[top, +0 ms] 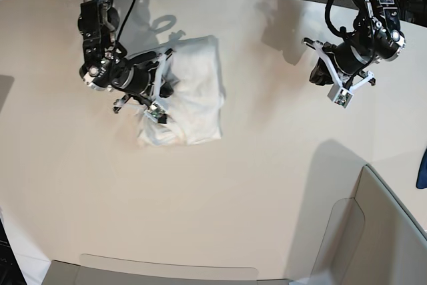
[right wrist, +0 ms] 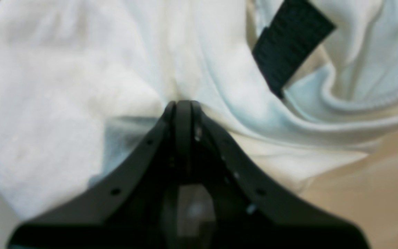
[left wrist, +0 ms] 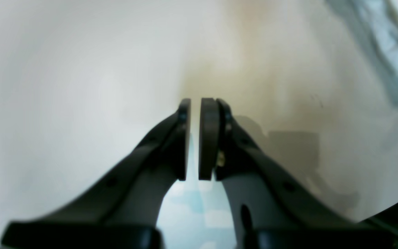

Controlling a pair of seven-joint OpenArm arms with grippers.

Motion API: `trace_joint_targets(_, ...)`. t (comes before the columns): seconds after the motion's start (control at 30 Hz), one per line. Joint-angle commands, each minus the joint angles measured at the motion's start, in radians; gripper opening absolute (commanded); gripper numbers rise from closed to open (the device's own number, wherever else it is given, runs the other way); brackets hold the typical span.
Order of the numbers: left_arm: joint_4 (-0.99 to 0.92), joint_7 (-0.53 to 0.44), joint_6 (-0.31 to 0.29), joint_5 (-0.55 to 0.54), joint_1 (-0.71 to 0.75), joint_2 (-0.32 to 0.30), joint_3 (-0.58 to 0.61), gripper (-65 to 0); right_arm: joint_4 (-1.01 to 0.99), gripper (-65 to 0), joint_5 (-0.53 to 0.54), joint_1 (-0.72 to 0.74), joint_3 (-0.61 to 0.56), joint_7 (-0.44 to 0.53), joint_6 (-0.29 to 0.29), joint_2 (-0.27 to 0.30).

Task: Layout the t-shirt on the table in an organized manner, then fold the t-shirt properly
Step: 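Grasp the folded shirt with the right gripper and drag it beside the right arm, then release the folded shirt and lift the right gripper away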

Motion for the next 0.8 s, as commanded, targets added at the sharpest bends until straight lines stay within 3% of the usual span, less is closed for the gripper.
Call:
trace_joint_targets(0.0, 0.018, -0.016, -0.002, -0.009, -0.006, -0.006, -0.003, -60.6, -0.020, -65.0, -0.130, -0.015, 0.011, -0.146, -0.006, 0.055)
trace_joint_targets(0.13, 0.018, -0.016, -0.002, -0.009, -0.006, 0.023, -0.003, -60.6, -0.023, -65.0, -0.130, -0.025, 0.028, -0.146, -0.006, 0.185)
trace_joint_targets(0.47, 0.018, -0.016, -0.002, -0.009, -0.010, 0.038, -0.002, -60.6, -0.129, -65.0, -0.130, -0.076, 0.101, -0.150, -0.006, 0.420)
trace_joint_targets(0.77, 0.017, -0.016, -0.002, -0.009, -0.010, 0.072, 0.012, -60.6, -0.129, -65.0, -0.130, -0.171, 0.252, -0.150, -0.006, 0.512)
